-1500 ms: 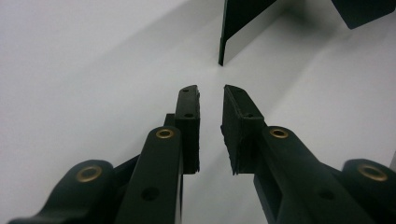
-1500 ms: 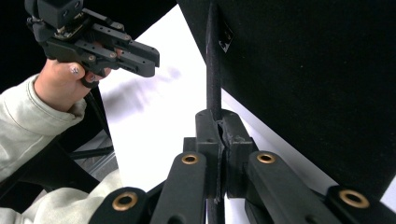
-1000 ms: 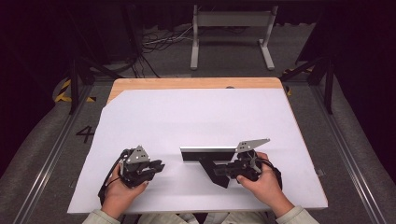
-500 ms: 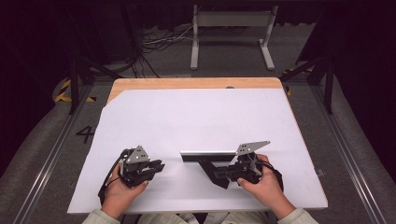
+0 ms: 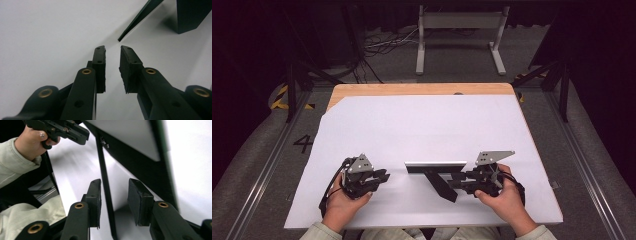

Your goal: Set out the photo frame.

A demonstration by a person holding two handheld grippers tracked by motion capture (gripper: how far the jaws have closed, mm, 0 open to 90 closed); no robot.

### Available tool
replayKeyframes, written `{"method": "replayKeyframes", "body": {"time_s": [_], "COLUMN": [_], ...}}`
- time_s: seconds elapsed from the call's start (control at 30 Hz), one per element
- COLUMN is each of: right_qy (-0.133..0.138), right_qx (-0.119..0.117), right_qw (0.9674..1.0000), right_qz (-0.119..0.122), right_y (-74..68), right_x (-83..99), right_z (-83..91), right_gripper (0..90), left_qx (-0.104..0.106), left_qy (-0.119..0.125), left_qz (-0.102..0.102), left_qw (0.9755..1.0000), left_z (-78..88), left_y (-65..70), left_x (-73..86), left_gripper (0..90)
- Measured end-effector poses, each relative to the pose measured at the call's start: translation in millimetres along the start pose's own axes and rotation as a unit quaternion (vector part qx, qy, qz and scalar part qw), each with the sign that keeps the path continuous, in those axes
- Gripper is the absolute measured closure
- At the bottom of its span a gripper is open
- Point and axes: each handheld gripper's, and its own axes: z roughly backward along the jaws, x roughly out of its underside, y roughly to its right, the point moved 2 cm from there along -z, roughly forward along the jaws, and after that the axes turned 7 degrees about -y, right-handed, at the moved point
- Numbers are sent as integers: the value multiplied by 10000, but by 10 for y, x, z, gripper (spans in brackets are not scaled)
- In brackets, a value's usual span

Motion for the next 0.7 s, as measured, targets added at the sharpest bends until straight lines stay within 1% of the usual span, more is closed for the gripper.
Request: {"method": "replayKeyframes", "body": {"time_s": [0.03, 0.1, 0.13, 0.2, 0.27, 0.3, 0.33, 0.47, 0.53, 0.57, 0.63, 0.67, 0.7], "right_qy": [33, 139, 178, 218, 231, 231, 239, 193, 145, 140, 88, 68, 63], "right_qx": [28, 30, 62, 155, 221, 278, 308, 448, 559, 640, 744, 768, 832], "right_qw": [10000, 9999, 9998, 9995, 9993, 9991, 9989, 9981, 9973, 9965, 9955, 9953, 9946], "right_qz": [0, 70, 105, 167, 204, 240, 260, 367, 444, 517, 581, 589, 619], "right_y": [1, 7, 9, 17, 22, 26, 27, 40, 53, 61, 75, 82, 91], "right_x": [2, 5, 6, 12, 25, 33, 39, 81, 106, 125, 154, 164, 179], "right_z": [26, 84, 104, 163, 223, 245, 261, 347, 386, 409, 435, 438, 443], "right_gripper": [630, 593, 585, 593, 597, 597, 600, 633, 639, 650, 652, 657, 692], "left_qx": [-25, -53, -53, -59, -111, -102, -109, -186, -164, -185, -192, -175, -145], "left_qy": [32, 132, 190, 293, 390, 432, 501, 682, 717, 730, 777, 806, 829], "left_qz": [-17, -13, -42, 9, -20, 41, 49, -24, -27, -36, -18, 32, 58], "left_qw": [10000, 9999, 9998, 9996, 9992, 9990, 9987, 9975, 9973, 9972, 9968, 9966, 9964], "left_z": [5, 14, 24, 40, 56, 58, 64, 69, 67, 67, 65, 62, 59], "left_y": [-2, -3, -11, -10, -24, -19, -28, -43, -51, -55, -66, -67, -75], "left_x": [-12, -26, -39, -54, -68, -71, -77, -85, -92, -96, -107, -111, -119], "left_gripper": [742, 730, 727, 720, 708, 700, 696, 672, 665, 661, 661, 661, 661]}}
